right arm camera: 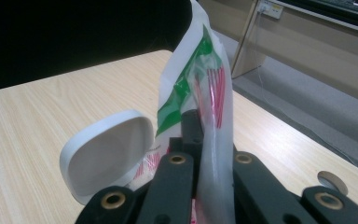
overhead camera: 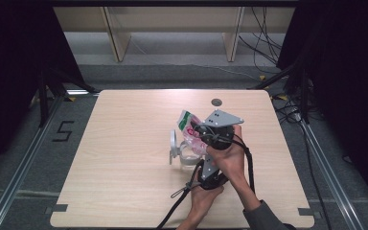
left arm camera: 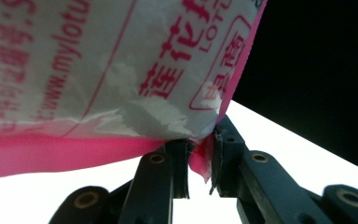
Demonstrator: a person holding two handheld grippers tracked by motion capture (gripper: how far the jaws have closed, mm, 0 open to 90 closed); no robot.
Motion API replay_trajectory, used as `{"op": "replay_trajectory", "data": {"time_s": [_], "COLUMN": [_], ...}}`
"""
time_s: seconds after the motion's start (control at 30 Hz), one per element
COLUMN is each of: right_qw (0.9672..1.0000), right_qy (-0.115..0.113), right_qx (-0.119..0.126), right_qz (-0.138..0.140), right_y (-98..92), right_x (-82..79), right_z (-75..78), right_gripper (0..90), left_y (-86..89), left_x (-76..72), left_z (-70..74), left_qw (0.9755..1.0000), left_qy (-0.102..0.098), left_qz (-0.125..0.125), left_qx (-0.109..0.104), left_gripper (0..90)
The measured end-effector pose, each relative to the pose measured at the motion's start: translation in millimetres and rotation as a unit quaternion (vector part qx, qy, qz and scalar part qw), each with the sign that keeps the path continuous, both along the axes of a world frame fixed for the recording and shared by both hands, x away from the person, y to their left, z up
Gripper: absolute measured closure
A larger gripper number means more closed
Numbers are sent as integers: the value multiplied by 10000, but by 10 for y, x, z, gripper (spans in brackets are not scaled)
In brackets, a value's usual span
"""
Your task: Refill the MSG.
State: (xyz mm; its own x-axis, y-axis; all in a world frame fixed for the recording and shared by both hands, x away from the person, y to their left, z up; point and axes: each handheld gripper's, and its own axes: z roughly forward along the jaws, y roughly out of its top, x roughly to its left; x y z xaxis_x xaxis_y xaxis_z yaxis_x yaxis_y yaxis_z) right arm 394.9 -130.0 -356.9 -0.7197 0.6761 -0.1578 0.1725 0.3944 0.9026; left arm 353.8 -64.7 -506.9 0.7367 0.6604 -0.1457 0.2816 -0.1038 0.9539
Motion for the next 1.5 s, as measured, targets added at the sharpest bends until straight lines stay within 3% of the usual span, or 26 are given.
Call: {"op": "replay_trajectory", "data": {"time_s": [0.23, 0.3, 0.33, 0.37, 0.47, 0.53, 0.6, 0.67, 0.7, 0.77, 0.83, 0.93, 0.97, 1.0, 1.03, 1.07, 1.1, 1.13, 1.17, 1.2, 1.23, 1.27, 1.3, 1.5], "right_qw": [9998, 10000, 9998, 10000, 10000, 9998, 10000, 9999, 10000, 9997, 9999, 9997, 10000, 9999, 10000, 10000, 9999, 10000, 10000, 9999, 10000, 10000, 10000, 9999], "right_qy": [167, -13, 189, 75, 54, 180, 51, 154, 86, 220, 59, 191, 89, 103, 97, 95, 99, 93, 91, 109, 44, 43, 64, 141], "right_qx": [60, 35, 59, 2, -4, 52, -19, 19, -4, 63, 74, 97, 8, 2, -16, -25, -18, -24, -18, 5, -13, -16, -4, -40], "right_qz": [-33, -64, -32, -23, -56, -63, -66, -51, -4, -55, -61, -84, -6, -7, 6, 7, 6, 12, 7, -22, -13, -17, -26, 40], "right_y": [14, 18, 25, 19, 20, 21, 13, 22, 22, 33, 37, 50, 44, 45, 42, 41, 42, 41, 41, 39, 36, 34, 35, 44], "right_x": [-15, 4, -12, 1, 10, -3, 4, -3, 9, -14, 5, -19, -4, -4, 1, 2, -1, 0, 1, -1, 10, 11, 9, -4], "right_z": [4, -4, -2, 0, -8, -3, 4, -1, 0, 0, -9, -7, -4, -6, -6, -6, -6, -6, -7, -7, -8, -8, -10, -7], "right_gripper": [900, 900, 900, 900, 900, 900, 900, 900, 900, 900, 900, 900, 900, 900, 900, 900, 900, 900, 900, 900, 900, 900, 900, 900], "left_y": [0, 0, -1, -3, -4, -8, -12, -17, -18, -16, -17, -16, -18, -70, -55, -20, -17, -17, -87, -98, -64, -58, -24, -17], "left_x": [4, 6, 9, 12, 2, 3, 1, -1, 0, 0, 0, -4, -1, -11, -13, -11, -9, -1, -10, -11, -6, -6, -2, -14], "left_z": [3, 4, 3, 0, 2, 3, 4, 4, 4, 3, 4, 7, 3, -2, 2, 5, 5, 3, -5, -5, -2, -2, 1, 1], "left_qw": [10000, 10000, 10000, 10000, 10000, 10000, 10000, 10000, 10000, 10000, 9999, 9999, 9999, 9994, 9997, 9999, 9999, 9999, 9989, 9986, 9996, 9997, 9999, 9999], "left_qy": [-18, -11, -9, -10, 2, -16, -18, -33, -36, -38, -34, -54, -64, -10, -15, -69, -75, -85, -21, -6, -43, -53, -75, -90], "left_qz": [-8, -20, -28, -42, -50, -62, -68, -69, -70, -68, -83, -96, -96, 79, 7, -76, -94, -125, 95, 153, 2, -9, -108, -99], "left_qx": [-12, -6, -13, -23, -15, -30, -28, -42, -43, -29, -47, -11, -17, -332, -241, -19, 7, -8, -459, -507, -261, -219, -3, 1], "left_gripper": [785, 785, 785, 786, 785, 785, 785, 785, 785, 785, 785, 785, 786, 786, 786, 786, 786, 786, 786, 786, 786, 786, 786, 787]}}
